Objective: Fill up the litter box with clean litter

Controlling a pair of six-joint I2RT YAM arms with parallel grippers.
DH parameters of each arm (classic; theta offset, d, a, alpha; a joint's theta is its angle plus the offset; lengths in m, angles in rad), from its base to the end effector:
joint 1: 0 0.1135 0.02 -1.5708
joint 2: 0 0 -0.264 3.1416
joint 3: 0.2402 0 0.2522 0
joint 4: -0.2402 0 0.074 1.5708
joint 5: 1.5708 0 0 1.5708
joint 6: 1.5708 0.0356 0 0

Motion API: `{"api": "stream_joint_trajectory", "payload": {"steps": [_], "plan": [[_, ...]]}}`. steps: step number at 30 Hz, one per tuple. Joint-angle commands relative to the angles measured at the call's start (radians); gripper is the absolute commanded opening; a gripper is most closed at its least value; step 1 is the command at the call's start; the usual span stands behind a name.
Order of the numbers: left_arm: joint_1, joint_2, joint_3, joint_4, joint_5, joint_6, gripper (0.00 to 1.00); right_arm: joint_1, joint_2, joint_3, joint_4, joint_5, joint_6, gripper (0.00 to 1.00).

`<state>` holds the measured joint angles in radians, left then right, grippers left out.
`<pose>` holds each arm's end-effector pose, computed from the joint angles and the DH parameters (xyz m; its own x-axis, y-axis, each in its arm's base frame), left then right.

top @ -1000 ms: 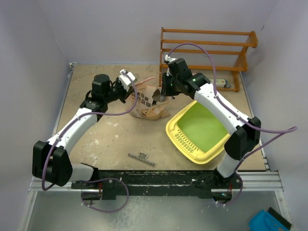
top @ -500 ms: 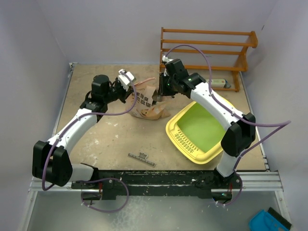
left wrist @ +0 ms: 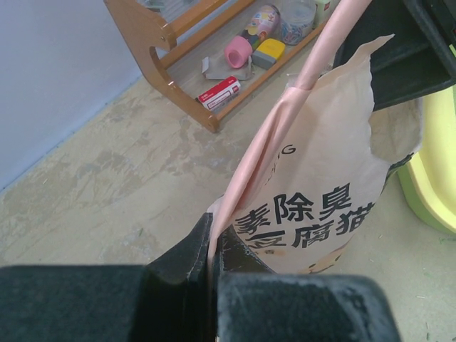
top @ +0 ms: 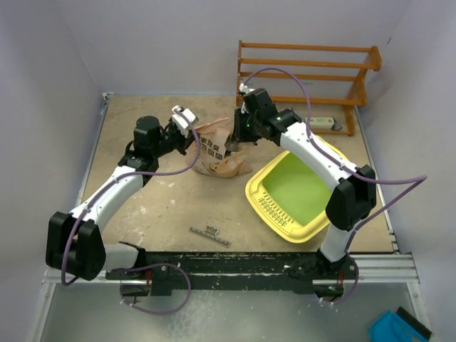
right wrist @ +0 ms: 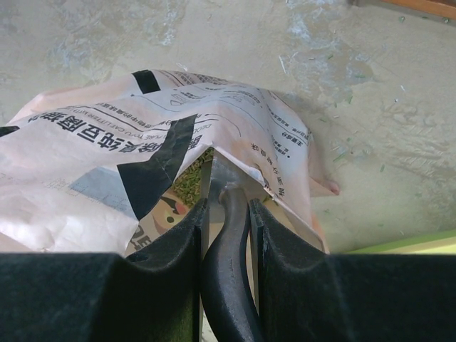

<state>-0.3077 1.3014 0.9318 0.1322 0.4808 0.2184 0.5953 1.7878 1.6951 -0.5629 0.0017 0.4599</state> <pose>0.2832 -0.1073 0.3106 -0.0678 0.2231 -0.9724 0.7289 0.6766 0.1044 0.3421 0.2316 0.3416 -0.7007 0.0615 -0.7108 -0.2774 0.8944 0.3509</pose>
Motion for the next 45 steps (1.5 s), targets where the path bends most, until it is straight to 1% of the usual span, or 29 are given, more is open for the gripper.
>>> {"api": "stream_joint_trajectory", "payload": {"steps": [1,7,15,26,31,35,42,45], "plan": [[0.003,-0.069,0.005,0.199,0.067,-0.078,0.0,-0.001,0.068,-0.046,-0.008,0.012,-0.02,0.0],[0.003,-0.067,-0.005,0.238,0.082,-0.109,0.0,-0.001,0.079,-0.085,0.041,-0.041,-0.008,0.0],[0.003,-0.056,-0.004,0.247,0.103,-0.122,0.0,0.001,0.076,-0.15,0.136,-0.107,0.024,0.0],[0.004,-0.047,0.0,0.254,0.13,-0.138,0.0,0.001,0.081,-0.208,0.214,-0.138,0.055,0.0],[0.004,-0.035,0.001,0.247,0.134,-0.138,0.0,0.001,0.076,-0.252,0.293,-0.195,0.094,0.0],[0.004,-0.023,0.007,0.241,0.136,-0.137,0.0,0.001,0.046,-0.31,0.377,-0.246,0.156,0.0],[0.003,-0.01,0.01,0.228,0.133,-0.133,0.0,-0.001,0.004,-0.384,0.522,-0.277,0.256,0.0],[0.004,-0.005,0.012,0.223,0.132,-0.131,0.0,-0.001,-0.008,-0.423,0.619,-0.296,0.31,0.0]]}}
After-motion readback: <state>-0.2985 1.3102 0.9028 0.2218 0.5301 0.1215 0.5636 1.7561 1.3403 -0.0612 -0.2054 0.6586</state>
